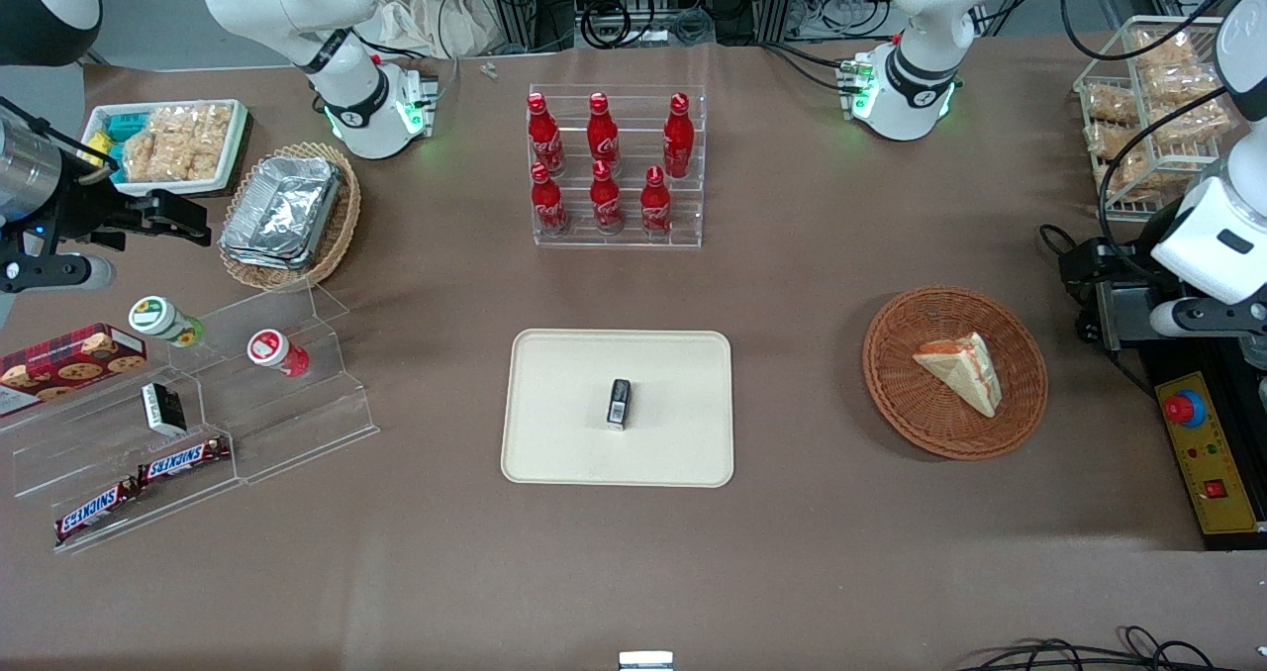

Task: Place sandwich from basket to tray
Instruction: 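Lower the open left gripper over the wrapped sandwich in the basket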

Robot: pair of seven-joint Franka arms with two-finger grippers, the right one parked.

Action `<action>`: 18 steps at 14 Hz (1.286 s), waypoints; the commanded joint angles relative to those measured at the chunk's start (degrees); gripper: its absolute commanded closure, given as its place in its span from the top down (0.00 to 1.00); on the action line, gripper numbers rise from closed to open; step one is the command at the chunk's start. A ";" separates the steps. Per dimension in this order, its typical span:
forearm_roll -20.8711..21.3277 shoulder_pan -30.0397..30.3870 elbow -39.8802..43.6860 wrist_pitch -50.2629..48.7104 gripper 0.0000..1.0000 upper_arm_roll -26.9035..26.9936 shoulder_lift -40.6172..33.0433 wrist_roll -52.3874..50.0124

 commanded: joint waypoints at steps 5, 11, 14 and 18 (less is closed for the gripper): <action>0.44 -0.09 3.09 -0.25 1.00 -0.34 3.69 -3.96; -2.02 0.26 -2.87 6.77 1.00 -0.17 3.96 -14.33; -1.86 0.35 -8.31 11.78 1.00 -0.08 3.78 -20.83; -1.59 0.35 -15.26 18.45 1.00 0.62 3.96 -34.95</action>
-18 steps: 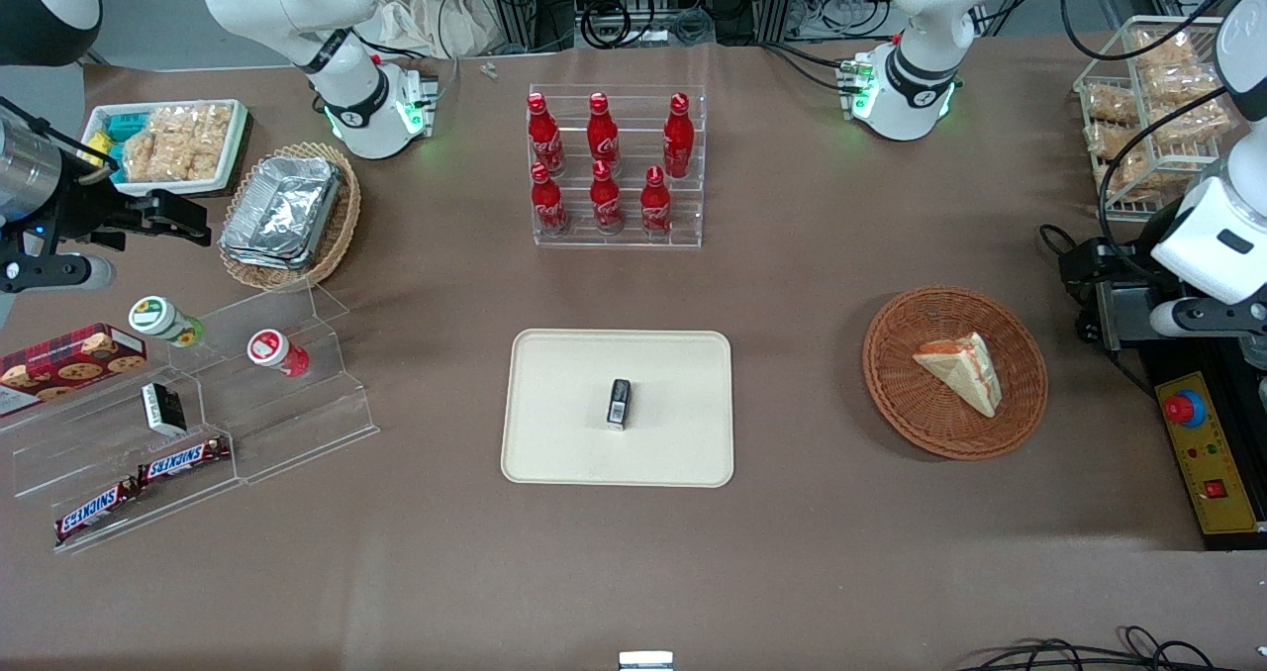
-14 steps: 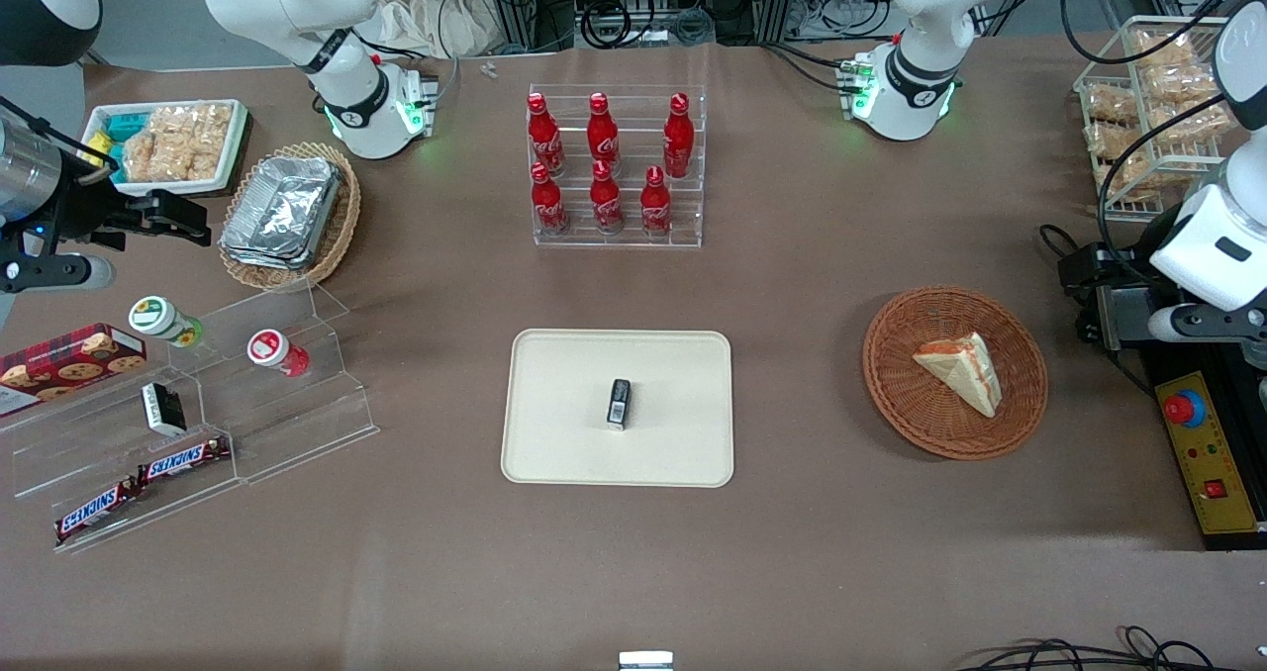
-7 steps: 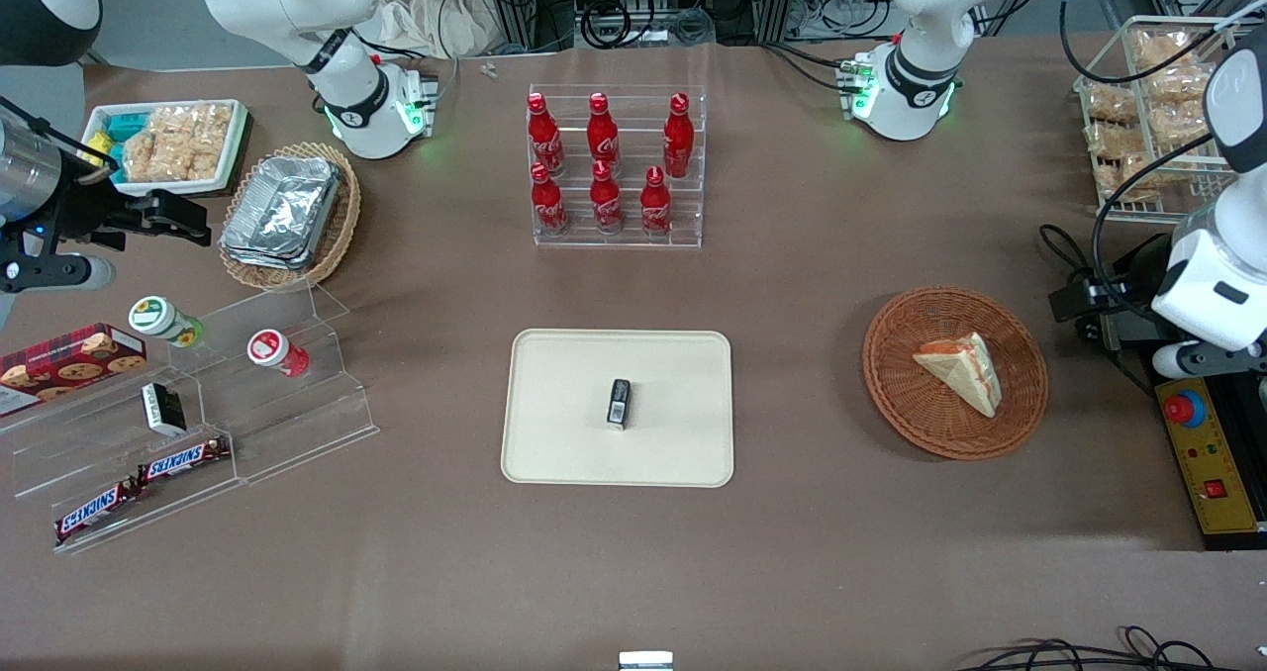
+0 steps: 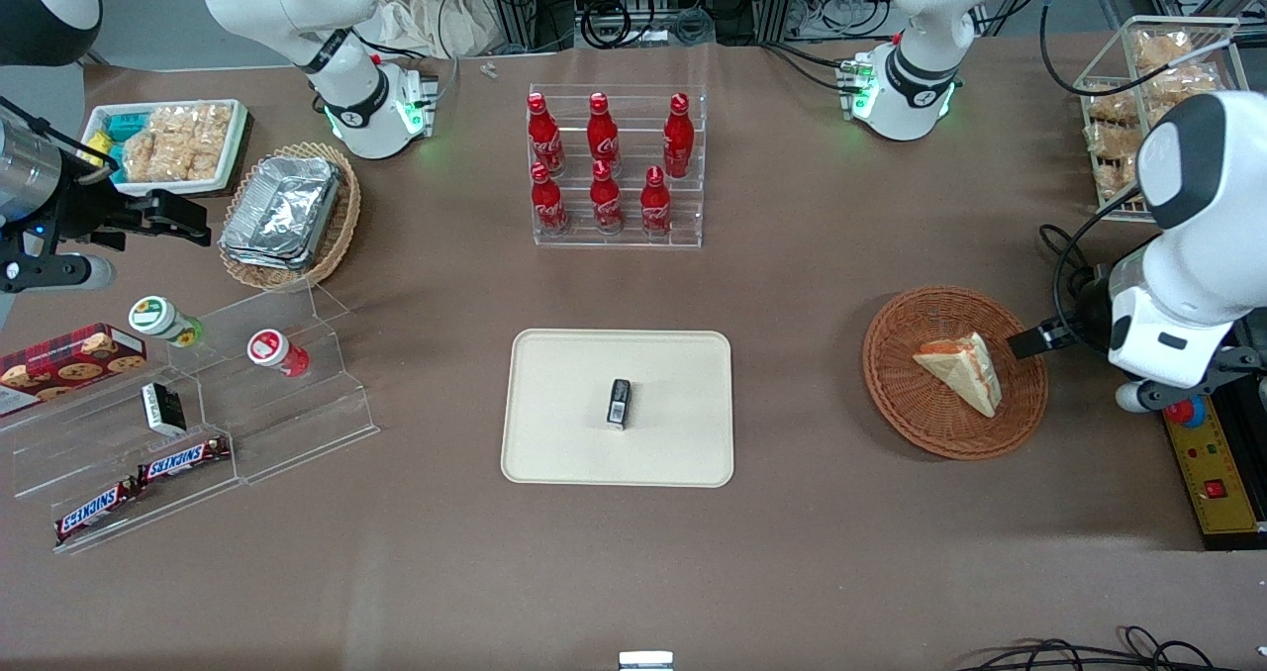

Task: Place sandwich from basket to tray
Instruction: 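Lower the open left gripper over the wrapped sandwich in the basket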

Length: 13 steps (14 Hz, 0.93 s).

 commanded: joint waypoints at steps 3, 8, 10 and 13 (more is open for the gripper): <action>0.37 0.31 -9.70 10.19 1.00 0.34 -0.58 -13.83; 1.25 0.31 -17.18 18.63 1.00 2.98 0.21 -16.65; 1.25 0.31 -19.37 20.56 1.00 3.24 0.30 -17.00; 1.25 0.31 -23.77 25.56 1.00 4.21 0.39 -20.25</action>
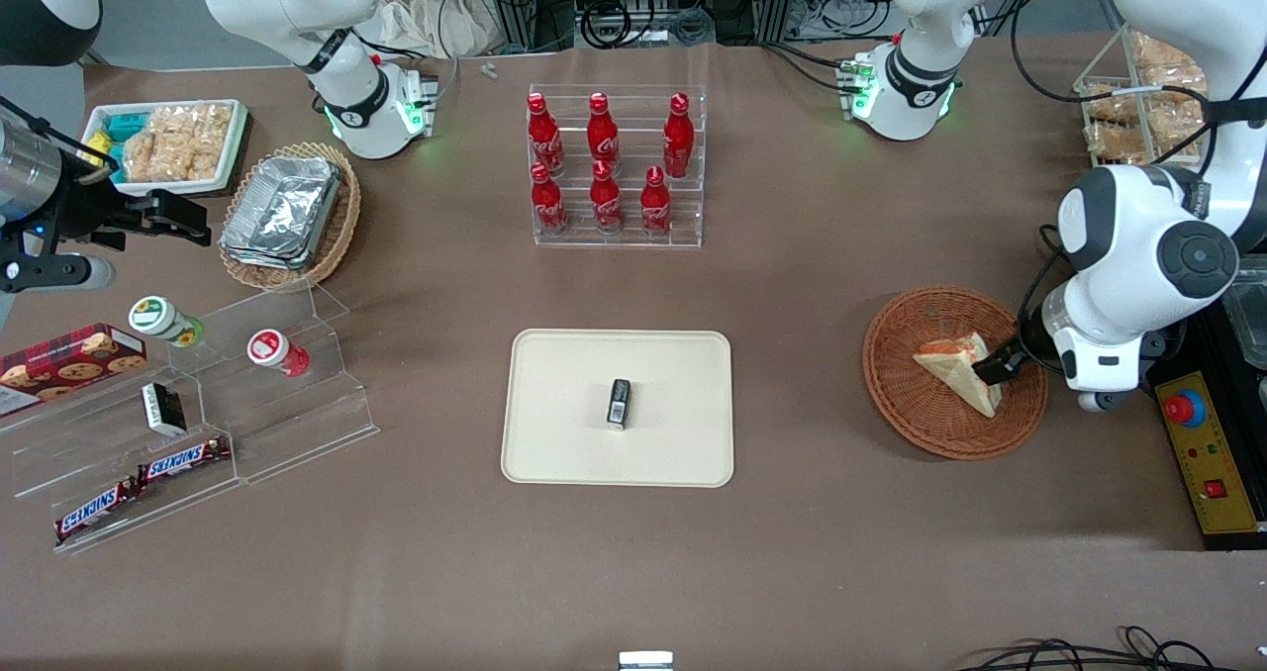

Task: Place sandwich from basket to tray
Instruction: 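Close the left gripper on the sandwich and lift it from the basket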

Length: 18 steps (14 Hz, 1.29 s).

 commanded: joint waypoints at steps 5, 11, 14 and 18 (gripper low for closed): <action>0.93 0.12 -6.71 8.45 1.00 0.66 0.86 -5.26; 0.93 0.12 -8.37 11.70 1.00 0.75 3.15 -5.98; 0.93 0.12 -8.29 13.11 1.00 0.75 4.82 -5.89; 0.93 0.03 -7.76 13.11 0.16 0.75 5.44 -6.24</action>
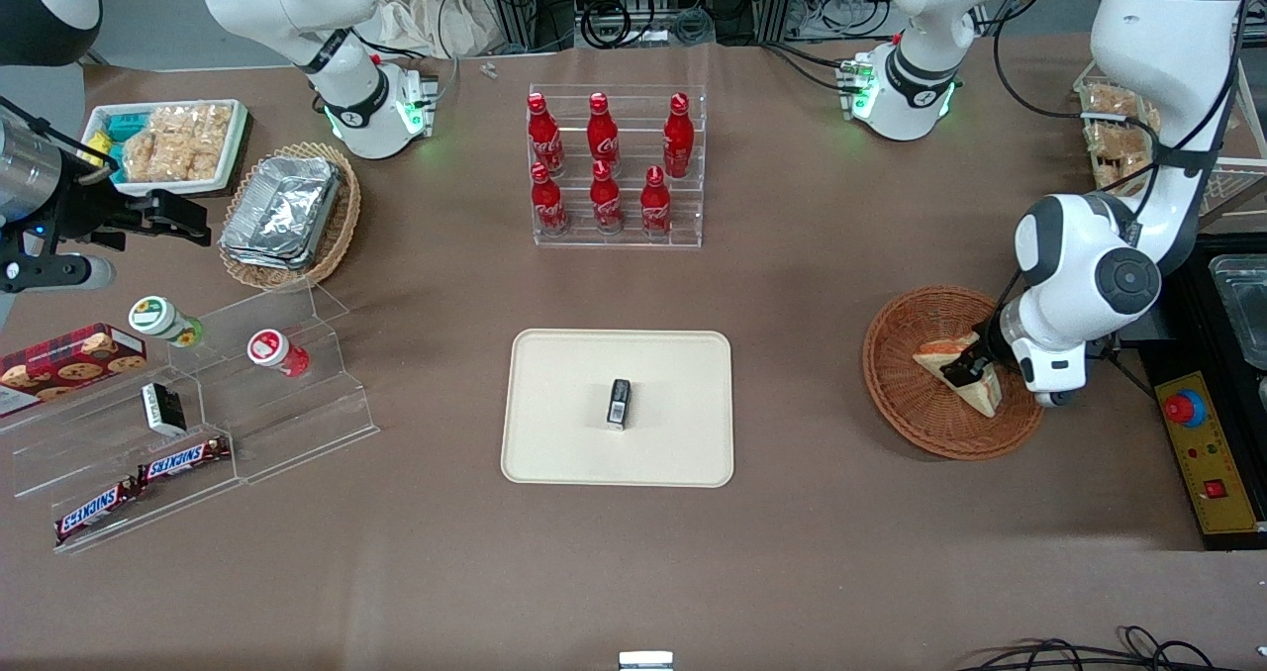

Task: Place sandwich from basket to tray
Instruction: 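Close the left gripper on the sandwich and lift it from the basket, then carry the held sandwich with the left gripper over the cream tray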

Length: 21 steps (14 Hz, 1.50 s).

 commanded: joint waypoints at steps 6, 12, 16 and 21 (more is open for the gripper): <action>0.97 -0.41 -0.23 1.72 0.00 -0.25 -0.86 -2.08; 1.14 -2.25 12.48 -16.95 0.00 -0.77 -3.85 -1.20; 2.46 -7.50 29.18 -34.29 0.00 -0.86 -2.98 1.35; 10.90 -23.85 49.59 -45.05 0.00 -0.86 8.08 7.22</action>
